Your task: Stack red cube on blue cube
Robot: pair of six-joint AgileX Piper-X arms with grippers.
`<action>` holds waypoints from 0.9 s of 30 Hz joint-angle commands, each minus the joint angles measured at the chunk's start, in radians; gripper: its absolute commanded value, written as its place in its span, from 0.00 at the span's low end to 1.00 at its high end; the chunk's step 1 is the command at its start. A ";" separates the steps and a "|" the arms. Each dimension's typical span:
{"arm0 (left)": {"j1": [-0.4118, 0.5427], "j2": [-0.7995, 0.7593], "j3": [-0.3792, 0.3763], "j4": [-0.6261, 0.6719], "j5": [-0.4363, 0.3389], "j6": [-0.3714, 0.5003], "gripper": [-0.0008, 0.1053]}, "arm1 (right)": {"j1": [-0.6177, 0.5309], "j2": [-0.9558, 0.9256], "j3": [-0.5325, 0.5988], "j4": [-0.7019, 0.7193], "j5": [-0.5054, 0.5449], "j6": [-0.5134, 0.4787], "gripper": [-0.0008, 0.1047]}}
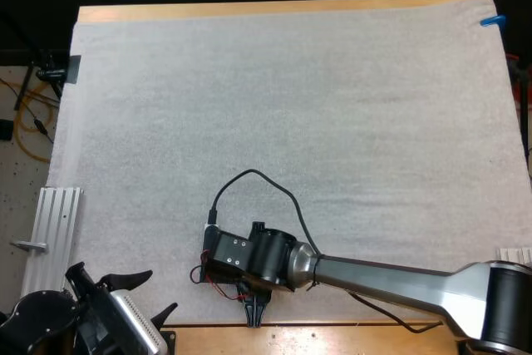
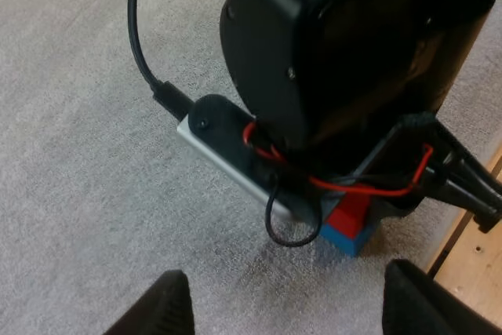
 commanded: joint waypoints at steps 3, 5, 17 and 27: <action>-0.005 0.004 -0.001 0.007 0.007 0.000 0.50 | 0.001 0.002 -0.008 -0.008 -0.006 -0.009 0.28; -0.005 0.004 -0.001 0.007 0.007 0.000 0.50 | 0.001 0.004 -0.008 -0.008 -0.006 -0.009 0.28; -0.005 0.004 -0.001 0.007 0.007 0.001 0.50 | 0.001 0.004 -0.008 -0.008 0.010 -0.009 0.33; -0.005 0.004 -0.001 0.007 0.007 0.001 0.50 | 0.001 0.004 -0.008 -0.008 0.010 -0.011 0.56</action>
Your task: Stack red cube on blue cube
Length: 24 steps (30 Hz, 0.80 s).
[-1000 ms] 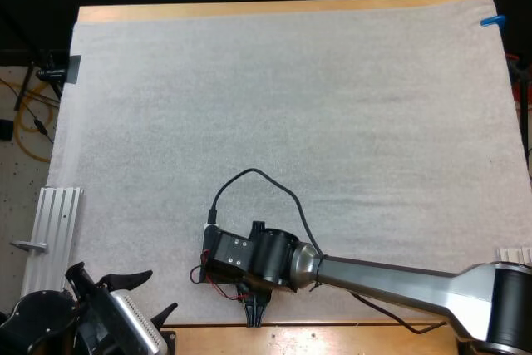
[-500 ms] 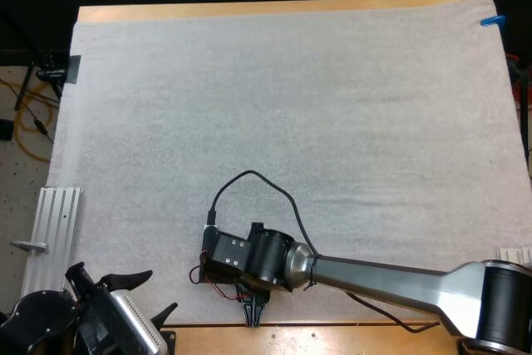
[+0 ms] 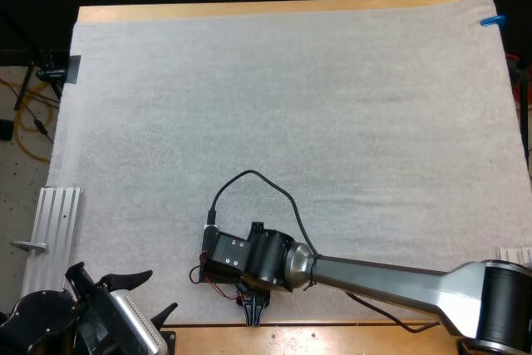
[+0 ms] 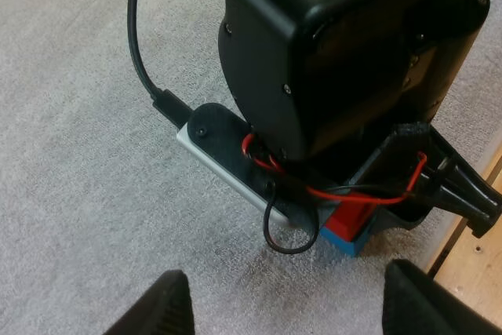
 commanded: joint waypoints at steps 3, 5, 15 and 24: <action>-0.005 0.004 -0.001 0.007 0.007 0.004 0.50 | 0.001 -0.010 -0.008 0.001 -0.001 -0.009 0.56; -0.005 0.004 -0.001 0.007 0.007 0.011 0.50 | 0.001 -0.020 -0.008 0.008 -0.001 -0.009 0.56; -0.005 0.004 -0.001 -0.015 0.007 0.011 0.50 | 0.001 -0.209 -0.008 0.043 -0.009 0.017 0.56; -0.005 0.011 -0.001 -0.127 0.007 -0.003 0.50 | -0.095 -0.369 -0.008 -0.039 -0.049 0.052 0.56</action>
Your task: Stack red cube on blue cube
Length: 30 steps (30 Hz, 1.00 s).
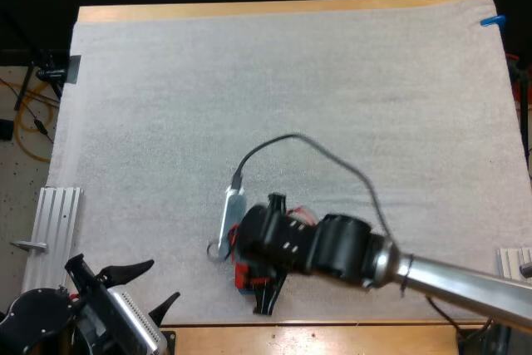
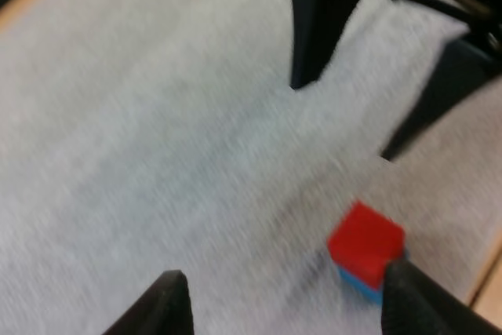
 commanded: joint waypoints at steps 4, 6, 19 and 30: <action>-0.005 0.044 -0.001 -0.164 -0.014 -0.053 0.50 | -0.162 -0.020 -0.008 -0.101 -0.074 0.064 0.56; -0.005 0.068 -0.001 -0.240 -0.038 -0.064 0.50 | -0.233 -0.020 -0.008 -0.141 -0.090 0.093 0.56; 0.141 0.358 -0.001 -0.668 -0.156 -0.068 0.50 | -0.717 -0.021 -0.008 -0.228 -0.090 0.151 0.56; 0.498 0.511 -0.001 -0.749 0.084 -0.165 0.50 | -0.995 -0.059 -0.004 -0.209 -0.094 0.151 0.56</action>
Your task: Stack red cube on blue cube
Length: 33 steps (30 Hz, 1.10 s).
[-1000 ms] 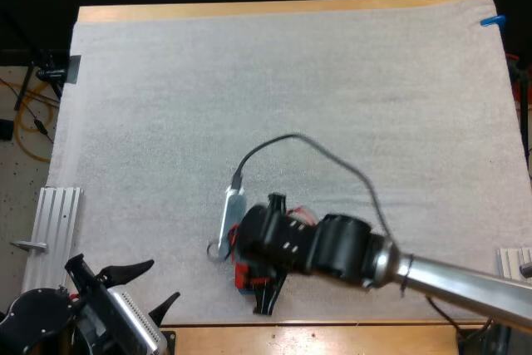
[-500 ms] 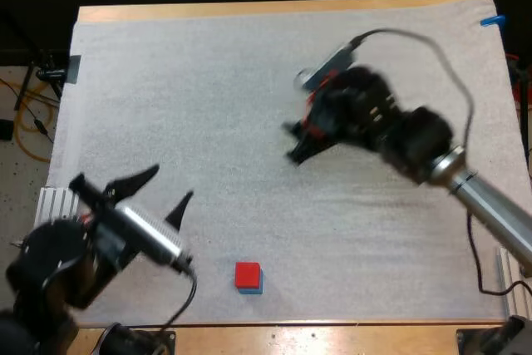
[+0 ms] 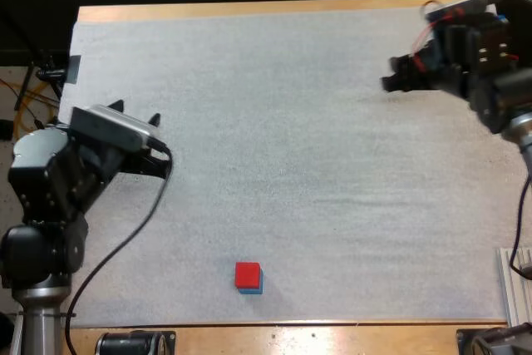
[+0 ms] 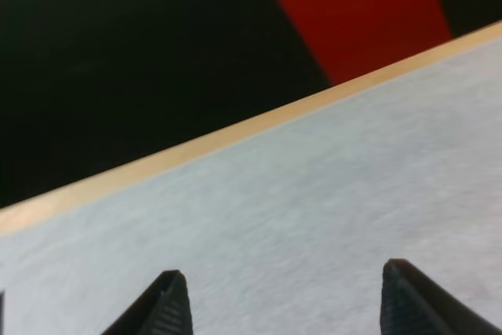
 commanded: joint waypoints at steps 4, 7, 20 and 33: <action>0.100 -0.003 -0.003 -0.016 0.018 -0.025 0.50 | -0.114 -0.083 0.033 0.001 -0.011 0.003 0.56; 0.114 -0.003 -0.003 -0.016 0.022 -0.025 0.50 | -0.184 -0.139 0.082 0.001 -0.011 0.003 0.56; 0.018 -0.087 -0.003 0.100 0.074 0.001 0.50 | -0.298 -0.514 0.320 -0.006 -0.011 -0.001 0.56; -0.026 -0.470 0.172 0.125 0.074 0.014 0.50 | -0.298 -0.967 0.607 -0.006 -0.011 0.002 0.56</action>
